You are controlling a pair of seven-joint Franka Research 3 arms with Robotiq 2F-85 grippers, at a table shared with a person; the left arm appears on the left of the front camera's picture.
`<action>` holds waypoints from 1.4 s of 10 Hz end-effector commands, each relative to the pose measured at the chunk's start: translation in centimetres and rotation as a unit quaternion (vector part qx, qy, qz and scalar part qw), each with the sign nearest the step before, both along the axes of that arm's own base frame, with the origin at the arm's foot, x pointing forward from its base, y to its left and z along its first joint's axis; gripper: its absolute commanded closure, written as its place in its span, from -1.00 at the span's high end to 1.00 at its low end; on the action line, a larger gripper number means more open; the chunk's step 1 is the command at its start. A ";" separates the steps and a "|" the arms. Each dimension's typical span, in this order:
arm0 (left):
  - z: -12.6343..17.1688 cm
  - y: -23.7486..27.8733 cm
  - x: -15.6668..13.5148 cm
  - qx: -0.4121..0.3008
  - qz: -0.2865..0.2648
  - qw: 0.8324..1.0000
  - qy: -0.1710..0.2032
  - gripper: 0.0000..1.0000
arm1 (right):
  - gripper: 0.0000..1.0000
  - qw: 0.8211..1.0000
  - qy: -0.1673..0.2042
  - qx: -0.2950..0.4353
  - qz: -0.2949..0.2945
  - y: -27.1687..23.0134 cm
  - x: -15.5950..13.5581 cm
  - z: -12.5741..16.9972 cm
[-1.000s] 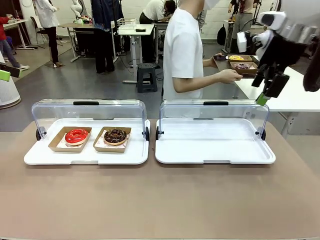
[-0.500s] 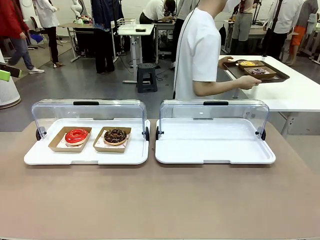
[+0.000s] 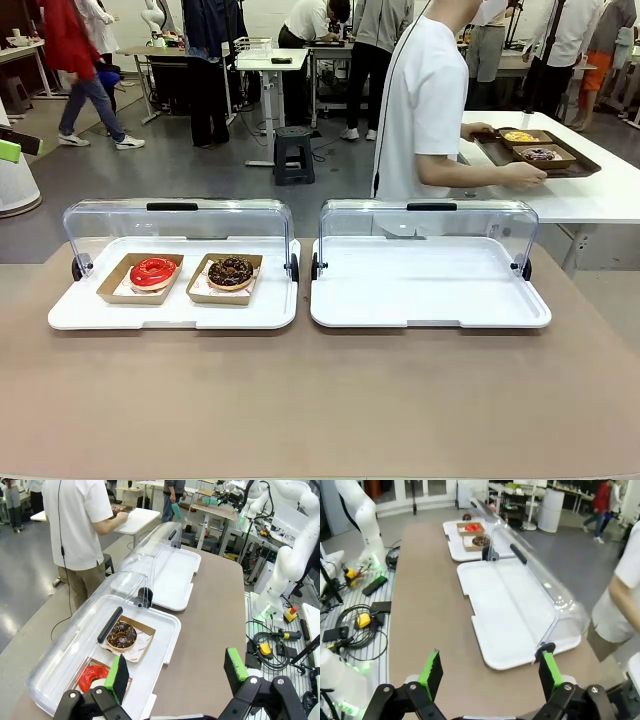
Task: Provide the desired donut to the person.
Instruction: Place the picked Paper togo box onto the Handle tray extended by the person.
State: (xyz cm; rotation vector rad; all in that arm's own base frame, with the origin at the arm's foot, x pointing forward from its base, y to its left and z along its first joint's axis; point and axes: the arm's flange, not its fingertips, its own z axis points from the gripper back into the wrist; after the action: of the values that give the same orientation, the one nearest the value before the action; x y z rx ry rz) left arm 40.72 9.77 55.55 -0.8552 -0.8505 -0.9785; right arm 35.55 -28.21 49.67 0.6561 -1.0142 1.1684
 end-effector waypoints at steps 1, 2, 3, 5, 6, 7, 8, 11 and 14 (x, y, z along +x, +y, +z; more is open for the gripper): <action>0.2 -0.1 -0.1 -0.006 0.000 1.000 0.000 1.00 | 1.00 1.000 -0.002 0.008 0.015 -1.1 1.5 -0.8; 0.2 -0.1 -0.1 -0.006 0.000 1.000 0.000 1.00 | 1.00 1.000 0.001 0.005 0.018 -1.2 1.4 -1.1; 0.2 -0.1 -0.1 -0.006 0.000 1.000 0.000 1.00 | 1.00 1.000 -0.004 0.003 0.014 -1.1 1.3 -1.0; 0.2 -0.1 -0.1 -0.006 0.000 1.000 0.000 1.00 | 1.00 1.000 -0.018 0.008 0.003 -0.7 1.4 -0.7; 0.2 -0.1 -0.1 -0.006 0.000 1.000 0.000 1.00 | 1.00 1.000 -0.020 0.007 0.002 -0.4 1.4 -0.5; 0.2 -0.1 -0.1 -0.006 0.000 1.000 0.000 1.00 | 1.00 1.000 -0.027 0.017 -0.003 0.1 1.6 -0.1; 0.2 -0.1 -0.1 -0.006 0.000 1.000 0.000 1.00 | 1.00 1.000 -0.009 -0.003 0.007 -1.0 1.4 -0.8; 0.2 -0.1 -0.1 -0.006 0.000 1.000 0.000 1.00 | 1.00 1.000 -0.009 -0.003 0.007 -1.0 1.4 -0.8; 0.2 -0.1 -0.1 -0.006 0.000 1.000 0.000 1.00 | 1.00 1.000 -0.009 -0.003 0.007 -1.0 1.4 -0.8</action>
State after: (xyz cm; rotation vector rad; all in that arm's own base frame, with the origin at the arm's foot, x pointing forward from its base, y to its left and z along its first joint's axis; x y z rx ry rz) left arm 40.71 9.77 55.55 -0.8552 -0.8504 -0.9785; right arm 36.99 -29.17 49.05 0.6461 -1.0334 1.1849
